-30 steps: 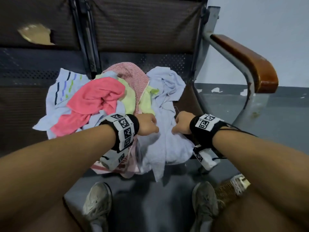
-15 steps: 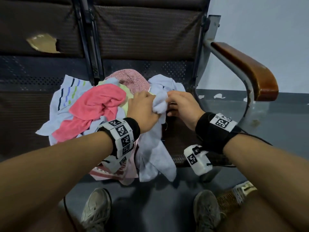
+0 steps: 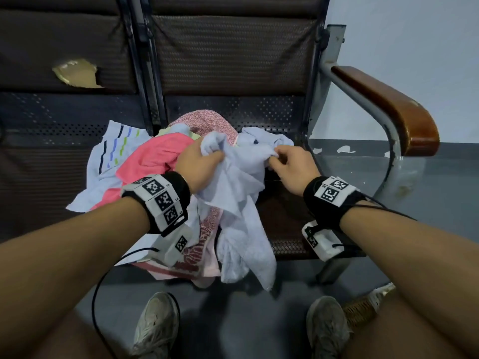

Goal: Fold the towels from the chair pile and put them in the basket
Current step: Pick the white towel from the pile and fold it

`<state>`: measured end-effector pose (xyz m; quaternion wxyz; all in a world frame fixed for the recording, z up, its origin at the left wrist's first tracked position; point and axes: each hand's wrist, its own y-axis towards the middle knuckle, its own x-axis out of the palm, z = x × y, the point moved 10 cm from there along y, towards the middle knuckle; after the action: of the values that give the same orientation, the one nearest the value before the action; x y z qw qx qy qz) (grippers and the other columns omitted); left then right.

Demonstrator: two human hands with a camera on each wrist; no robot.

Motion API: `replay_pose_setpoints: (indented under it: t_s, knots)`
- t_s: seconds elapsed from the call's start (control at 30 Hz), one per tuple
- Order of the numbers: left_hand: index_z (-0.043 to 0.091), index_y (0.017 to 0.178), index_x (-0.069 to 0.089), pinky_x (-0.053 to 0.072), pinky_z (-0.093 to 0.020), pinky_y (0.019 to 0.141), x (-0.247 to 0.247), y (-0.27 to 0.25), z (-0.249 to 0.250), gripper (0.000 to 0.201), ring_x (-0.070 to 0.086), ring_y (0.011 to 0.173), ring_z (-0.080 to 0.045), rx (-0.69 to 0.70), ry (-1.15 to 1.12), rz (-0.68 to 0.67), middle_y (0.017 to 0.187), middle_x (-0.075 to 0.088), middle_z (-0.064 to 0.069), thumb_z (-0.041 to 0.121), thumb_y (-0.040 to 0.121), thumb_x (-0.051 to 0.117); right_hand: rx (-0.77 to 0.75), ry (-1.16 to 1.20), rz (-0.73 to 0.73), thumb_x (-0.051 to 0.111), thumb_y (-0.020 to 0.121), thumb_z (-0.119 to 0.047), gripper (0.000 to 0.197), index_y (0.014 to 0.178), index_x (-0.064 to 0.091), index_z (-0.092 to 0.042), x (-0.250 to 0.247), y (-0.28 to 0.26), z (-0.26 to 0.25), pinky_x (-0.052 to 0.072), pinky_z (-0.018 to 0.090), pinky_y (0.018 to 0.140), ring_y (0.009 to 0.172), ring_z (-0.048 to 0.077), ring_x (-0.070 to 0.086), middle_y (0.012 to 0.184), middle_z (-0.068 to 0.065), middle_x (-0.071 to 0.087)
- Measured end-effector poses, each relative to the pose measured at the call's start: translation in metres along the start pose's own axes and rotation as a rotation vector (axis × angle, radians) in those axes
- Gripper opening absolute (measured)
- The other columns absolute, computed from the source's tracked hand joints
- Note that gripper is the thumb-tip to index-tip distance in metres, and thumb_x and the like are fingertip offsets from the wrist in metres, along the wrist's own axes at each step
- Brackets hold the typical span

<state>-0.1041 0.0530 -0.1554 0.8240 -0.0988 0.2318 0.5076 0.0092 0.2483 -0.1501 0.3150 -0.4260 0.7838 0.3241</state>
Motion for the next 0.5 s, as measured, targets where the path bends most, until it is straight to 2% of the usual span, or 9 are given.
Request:
replay_pose_setpoints:
  t_s: [0.07,0.13,0.17,0.2,0.23,0.3,0.37,0.43,0.5]
  knots:
    - [0.014,0.109,0.061,0.048,-0.036,0.080,-0.005,0.005,-0.009,0.023,0.062,0.098,-0.028,0.032,0.108,0.026,0.103,0.066,-0.005,0.017,0.086,0.061,-0.083,0.037,0.073,0.053,0.100,-0.032,0.028,0.086,0.072,-0.017,-0.010,-0.002,-0.020,0.052,0.040,0.071,0.070,0.023,0.062,0.073,0.003,0.070]
    - [0.020,0.133,0.051,0.046,-0.031,0.086,-0.001,0.004,-0.009,0.055,0.057,0.111,-0.020,0.060,0.067,-0.009,0.120,0.057,0.001,0.022,0.082,0.071,-0.176,0.064,0.131,0.051,0.101,-0.033,0.028,0.093,0.075,-0.021,-0.019,-0.007,-0.041,0.053,0.039,0.073,0.071,0.020,0.064,0.073,-0.007,0.069]
    - [0.026,0.141,0.043,0.045,-0.029,0.089,0.007,0.002,-0.006,0.073,0.052,0.115,-0.014,0.067,0.009,-0.070,0.126,0.051,0.004,0.027,0.078,0.079,-0.226,0.071,0.140,0.051,0.101,-0.031,0.027,0.097,0.076,-0.022,-0.021,-0.009,-0.051,0.052,0.039,0.076,0.074,0.018,0.063,0.076,-0.011,0.067]
    - [0.030,0.144,0.038,0.046,-0.029,0.093,0.017,-0.002,-0.003,0.085,0.050,0.118,-0.010,0.074,-0.020,-0.140,0.130,0.049,0.005,0.032,0.072,0.085,-0.270,0.074,0.135,0.052,0.100,-0.029,0.026,0.100,0.076,-0.020,-0.020,-0.010,-0.059,0.051,0.039,0.079,0.076,0.016,0.060,0.079,-0.010,0.063]
    - [0.030,0.142,0.040,0.048,-0.031,0.097,0.026,-0.006,0.001,0.087,0.052,0.117,-0.008,0.093,-0.013,-0.200,0.131,0.052,0.007,0.037,0.069,0.087,-0.299,0.081,0.116,0.055,0.100,-0.027,0.024,0.100,0.076,-0.016,-0.017,-0.012,-0.065,0.049,0.037,0.079,0.078,0.015,0.056,0.082,-0.006,0.057]
    - [0.021,0.132,0.054,0.053,-0.037,0.095,0.035,-0.012,0.008,0.066,0.063,0.107,-0.011,0.155,0.059,-0.229,0.120,0.065,0.005,0.035,0.075,0.084,-0.338,0.084,0.073,0.061,0.096,-0.023,0.019,0.099,0.074,-0.009,-0.011,-0.014,-0.075,0.044,0.028,0.077,0.082,0.014,0.050,0.090,-0.001,0.049]
    - [0.012,0.121,0.060,0.054,-0.040,0.086,0.032,-0.016,0.017,0.048,0.066,0.098,-0.020,0.202,0.064,-0.206,0.106,0.070,-0.003,0.030,0.080,0.078,-0.356,0.096,0.043,0.066,0.090,-0.017,0.013,0.098,0.064,-0.007,-0.008,-0.017,-0.081,0.041,0.026,0.078,0.088,0.016,0.050,0.097,0.002,0.050]
    - [0.008,0.112,0.059,0.051,-0.037,0.077,0.029,-0.018,0.022,0.041,0.064,0.087,-0.020,0.217,-0.015,-0.222,0.098,0.069,-0.008,0.025,0.079,0.074,-0.270,0.140,-0.065,0.069,0.084,-0.017,0.030,0.108,0.054,-0.011,0.002,-0.016,-0.072,0.043,0.031,0.077,0.088,0.020,0.055,0.100,0.004,0.059]
    - [0.010,0.108,0.059,0.050,-0.035,0.074,0.025,-0.018,0.026,0.027,0.060,0.083,-0.016,0.219,-0.115,-0.238,0.093,0.067,-0.006,0.011,0.082,0.067,-0.158,0.135,-0.229,0.070,0.085,-0.021,0.040,0.120,0.050,-0.018,0.019,-0.019,-0.056,0.047,0.031,0.076,0.086,0.019,0.061,0.100,0.003,0.065]
